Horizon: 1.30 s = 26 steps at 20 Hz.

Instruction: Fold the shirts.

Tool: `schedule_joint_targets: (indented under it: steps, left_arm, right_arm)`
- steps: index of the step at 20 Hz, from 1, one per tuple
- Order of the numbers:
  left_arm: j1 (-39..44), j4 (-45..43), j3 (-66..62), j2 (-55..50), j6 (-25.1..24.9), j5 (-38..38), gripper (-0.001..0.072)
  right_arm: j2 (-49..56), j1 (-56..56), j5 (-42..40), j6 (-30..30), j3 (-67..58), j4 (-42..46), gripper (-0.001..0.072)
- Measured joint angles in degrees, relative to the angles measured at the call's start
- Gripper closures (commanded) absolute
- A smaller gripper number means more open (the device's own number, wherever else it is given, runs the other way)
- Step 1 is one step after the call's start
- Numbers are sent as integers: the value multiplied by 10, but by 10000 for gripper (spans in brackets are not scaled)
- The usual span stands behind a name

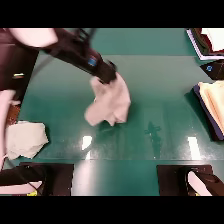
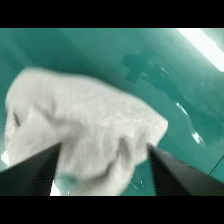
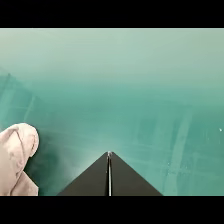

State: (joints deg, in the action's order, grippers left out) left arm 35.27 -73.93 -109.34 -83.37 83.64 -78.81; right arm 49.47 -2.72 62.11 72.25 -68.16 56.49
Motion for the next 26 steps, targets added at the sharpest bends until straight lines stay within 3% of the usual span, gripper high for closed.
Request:
schedule_joint_targets:
  steps: [7, 11, 18, 24, 26]
  left_arm:
    - [-95, 21, 4, -32, -14, -17, 68]
    - [-169, 33, 81, -28, -16, -10, 68]
    - [-206, 122, 349, -40, -82, 178, 68]
    - [-209, 232, 408, -74, -136, 284, 73]
    - [-210, 250, 413, -81, -143, 297, 368]
  right_arm:
    - [0, 0, 7, 0, 0, 2, 700]
    - [1, 0, 10, 0, 0, 3, 700]
    - [1, 0, 16, 0, 1, 2, 700]
    - [1, 0, 37, 0, 2, 1, 700]
    - [1, 0, 40, 0, 2, 1, 700]
